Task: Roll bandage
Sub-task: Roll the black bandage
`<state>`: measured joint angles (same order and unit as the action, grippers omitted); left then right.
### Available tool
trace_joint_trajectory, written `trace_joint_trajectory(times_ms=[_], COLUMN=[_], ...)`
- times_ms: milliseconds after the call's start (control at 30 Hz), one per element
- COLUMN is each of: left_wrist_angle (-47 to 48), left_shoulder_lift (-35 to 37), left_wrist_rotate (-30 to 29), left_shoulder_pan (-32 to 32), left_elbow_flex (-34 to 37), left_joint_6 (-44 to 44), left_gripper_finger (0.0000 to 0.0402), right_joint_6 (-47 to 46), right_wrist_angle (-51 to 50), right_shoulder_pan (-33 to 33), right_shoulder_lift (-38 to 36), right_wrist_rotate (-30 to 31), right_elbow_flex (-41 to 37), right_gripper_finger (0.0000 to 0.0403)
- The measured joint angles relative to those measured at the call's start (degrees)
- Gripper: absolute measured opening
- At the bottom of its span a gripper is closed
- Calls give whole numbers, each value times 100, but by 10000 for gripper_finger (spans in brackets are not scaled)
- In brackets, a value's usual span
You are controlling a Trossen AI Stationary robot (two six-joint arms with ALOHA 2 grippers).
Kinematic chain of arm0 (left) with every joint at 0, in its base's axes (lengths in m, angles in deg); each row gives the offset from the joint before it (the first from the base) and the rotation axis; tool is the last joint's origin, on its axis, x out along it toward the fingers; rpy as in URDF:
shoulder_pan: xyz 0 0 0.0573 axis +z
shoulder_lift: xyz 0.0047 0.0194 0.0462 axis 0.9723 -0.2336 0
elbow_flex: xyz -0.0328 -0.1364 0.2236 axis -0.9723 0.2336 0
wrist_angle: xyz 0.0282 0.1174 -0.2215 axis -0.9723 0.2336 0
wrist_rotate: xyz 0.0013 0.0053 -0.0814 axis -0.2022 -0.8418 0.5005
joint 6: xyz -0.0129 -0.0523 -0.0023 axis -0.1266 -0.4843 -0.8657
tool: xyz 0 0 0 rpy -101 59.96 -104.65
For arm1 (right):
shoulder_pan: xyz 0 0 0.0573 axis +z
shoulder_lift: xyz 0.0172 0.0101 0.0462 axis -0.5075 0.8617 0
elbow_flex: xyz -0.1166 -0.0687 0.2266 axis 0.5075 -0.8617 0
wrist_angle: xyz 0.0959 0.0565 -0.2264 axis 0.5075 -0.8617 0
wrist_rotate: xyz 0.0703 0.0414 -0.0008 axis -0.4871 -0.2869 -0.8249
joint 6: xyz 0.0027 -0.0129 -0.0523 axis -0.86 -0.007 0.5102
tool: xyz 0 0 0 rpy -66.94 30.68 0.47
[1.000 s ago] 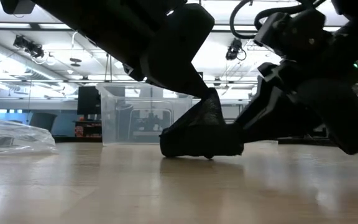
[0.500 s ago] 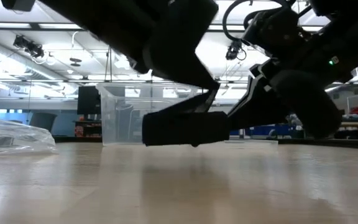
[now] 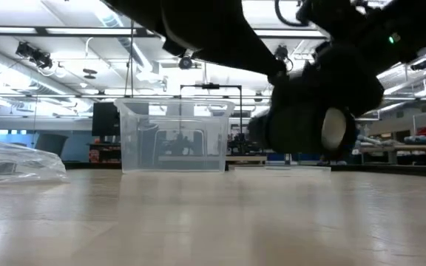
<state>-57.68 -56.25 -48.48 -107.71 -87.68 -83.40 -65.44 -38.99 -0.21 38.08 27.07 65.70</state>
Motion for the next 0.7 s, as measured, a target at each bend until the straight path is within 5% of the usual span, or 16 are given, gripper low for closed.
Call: trace_joint_trajectory(times_ms=[200, 367, 700], left_wrist_angle=[142, 238, 593], left_shoulder_lift=[0, 0, 0], left_wrist_rotate=[-14, -16, 188], left_shoulder_pan=[4, 10, 88], left_elbow_flex=[2, 35, 35], left_joint_6=[-135, -289, -690], left_gripper_finger=[0, 0, 0], right_joint_6=[142, -318, -1236], right_wrist_angle=[-309, -679, -793], right_shoulder_pan=[11, 80, 395], right_shoulder_lift=[-381, -579, -551], right_wrist_rotate=[-133, -974, -1703], right_elbow_flex=[0, 0, -76], right_gripper_finger=[0, 10, 110])
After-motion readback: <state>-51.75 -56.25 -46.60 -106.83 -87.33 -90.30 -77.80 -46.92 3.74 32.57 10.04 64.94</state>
